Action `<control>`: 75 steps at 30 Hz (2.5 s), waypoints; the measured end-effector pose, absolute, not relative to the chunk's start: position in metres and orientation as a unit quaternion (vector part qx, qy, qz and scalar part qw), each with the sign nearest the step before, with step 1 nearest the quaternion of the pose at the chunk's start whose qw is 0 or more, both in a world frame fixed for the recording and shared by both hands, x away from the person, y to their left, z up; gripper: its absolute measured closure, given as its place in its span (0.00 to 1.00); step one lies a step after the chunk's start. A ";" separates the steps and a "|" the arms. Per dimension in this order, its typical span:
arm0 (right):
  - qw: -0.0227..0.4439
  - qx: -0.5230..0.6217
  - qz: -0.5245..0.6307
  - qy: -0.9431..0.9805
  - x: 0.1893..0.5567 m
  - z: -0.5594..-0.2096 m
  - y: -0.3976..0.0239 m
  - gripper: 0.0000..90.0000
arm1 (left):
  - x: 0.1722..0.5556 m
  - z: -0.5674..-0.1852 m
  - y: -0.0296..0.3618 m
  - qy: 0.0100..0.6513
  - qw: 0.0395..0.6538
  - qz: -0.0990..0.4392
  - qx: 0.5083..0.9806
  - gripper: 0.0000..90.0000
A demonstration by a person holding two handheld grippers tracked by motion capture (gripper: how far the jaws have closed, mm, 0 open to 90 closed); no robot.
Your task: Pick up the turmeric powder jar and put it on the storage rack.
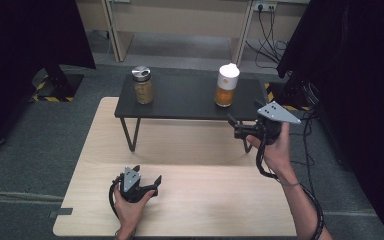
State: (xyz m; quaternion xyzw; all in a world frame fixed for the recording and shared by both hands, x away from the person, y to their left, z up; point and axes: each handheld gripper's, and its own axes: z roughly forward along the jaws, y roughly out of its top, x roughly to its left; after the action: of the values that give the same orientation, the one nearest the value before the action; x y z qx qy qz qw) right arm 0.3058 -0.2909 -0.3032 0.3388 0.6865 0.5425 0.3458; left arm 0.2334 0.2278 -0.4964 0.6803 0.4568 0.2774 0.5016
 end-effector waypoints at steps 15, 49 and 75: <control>0.349 0.342 0.550 0.678 0.284 -0.327 -0.301 0.00 | 0.233 -0.496 0.227 0.456 0.500 0.278 0.682 0.07; 0.355 0.379 0.551 0.653 0.254 -0.387 -0.322 0.00 | 0.233 -0.496 0.227 0.453 0.500 0.281 0.683 0.07; 0.333 0.428 0.530 0.652 0.241 -0.446 -0.324 0.00 | 0.232 -0.497 0.227 0.456 0.501 0.280 0.680 0.07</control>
State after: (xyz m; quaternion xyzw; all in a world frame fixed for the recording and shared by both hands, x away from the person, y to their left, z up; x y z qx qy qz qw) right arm 0.2410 -0.3237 -0.4460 0.4279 0.6516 0.5302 0.3334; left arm 0.2320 0.2268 -0.4967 0.6798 0.4564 0.2797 0.5014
